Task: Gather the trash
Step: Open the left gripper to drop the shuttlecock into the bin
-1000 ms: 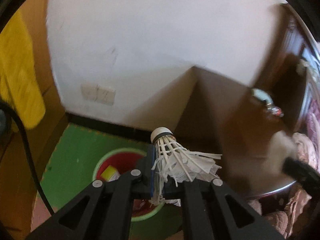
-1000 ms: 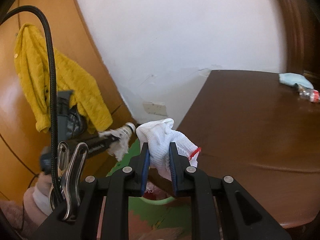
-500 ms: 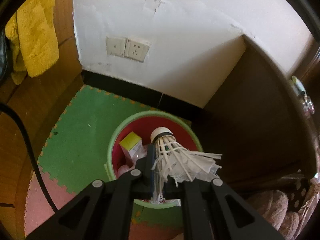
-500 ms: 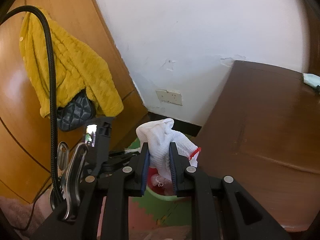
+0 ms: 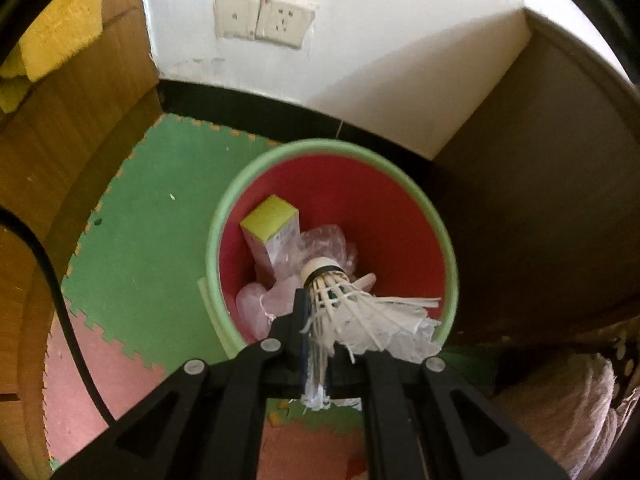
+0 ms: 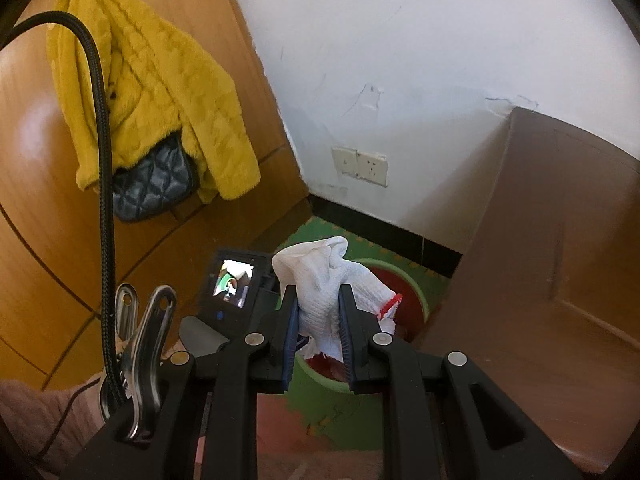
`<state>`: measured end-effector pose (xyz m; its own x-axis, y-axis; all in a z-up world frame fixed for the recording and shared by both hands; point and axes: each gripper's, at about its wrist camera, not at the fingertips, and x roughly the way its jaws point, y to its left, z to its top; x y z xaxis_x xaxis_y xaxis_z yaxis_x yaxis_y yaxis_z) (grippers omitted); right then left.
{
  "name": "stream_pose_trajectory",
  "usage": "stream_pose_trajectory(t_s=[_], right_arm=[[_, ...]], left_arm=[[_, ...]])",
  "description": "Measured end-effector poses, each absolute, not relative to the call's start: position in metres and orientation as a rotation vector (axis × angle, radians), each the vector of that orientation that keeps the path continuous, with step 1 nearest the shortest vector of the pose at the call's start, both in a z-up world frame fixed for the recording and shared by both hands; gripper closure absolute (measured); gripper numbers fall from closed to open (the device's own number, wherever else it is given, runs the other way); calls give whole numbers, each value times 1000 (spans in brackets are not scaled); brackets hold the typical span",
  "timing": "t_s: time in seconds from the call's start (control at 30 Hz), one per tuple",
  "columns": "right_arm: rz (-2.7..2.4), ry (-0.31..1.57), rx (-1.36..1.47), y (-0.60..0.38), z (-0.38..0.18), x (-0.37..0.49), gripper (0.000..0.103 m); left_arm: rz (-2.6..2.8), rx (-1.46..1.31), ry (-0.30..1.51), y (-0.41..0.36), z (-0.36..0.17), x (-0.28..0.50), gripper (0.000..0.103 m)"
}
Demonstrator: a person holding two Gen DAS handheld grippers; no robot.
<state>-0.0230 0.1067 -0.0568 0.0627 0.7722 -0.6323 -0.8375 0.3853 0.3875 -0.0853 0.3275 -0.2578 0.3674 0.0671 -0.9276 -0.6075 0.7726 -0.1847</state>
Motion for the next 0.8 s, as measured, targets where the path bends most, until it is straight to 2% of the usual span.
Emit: stream_pose_trajectory(t_s=[0.27,0.4,0.47,0.53,0.8], right_arm=[[1234,932,-141,128,-75,-27,84],[1243,935,-166,138,-80,-31,83],[1246,942,-171,141,-82,-30,83],[1245,949,-175,145,-85,-30,83],[1251,962,-197,160,-94,-30,83]], left_arm=[[460,-559,1153,328,-285,-84,97],[460,-554,1150,330,-289,-85,92],[454,-555,1144,328,-288,-85,83],[454,-555,1139,327,-287,-86,79],[471,-559,1134,332,-285,-89,78]])
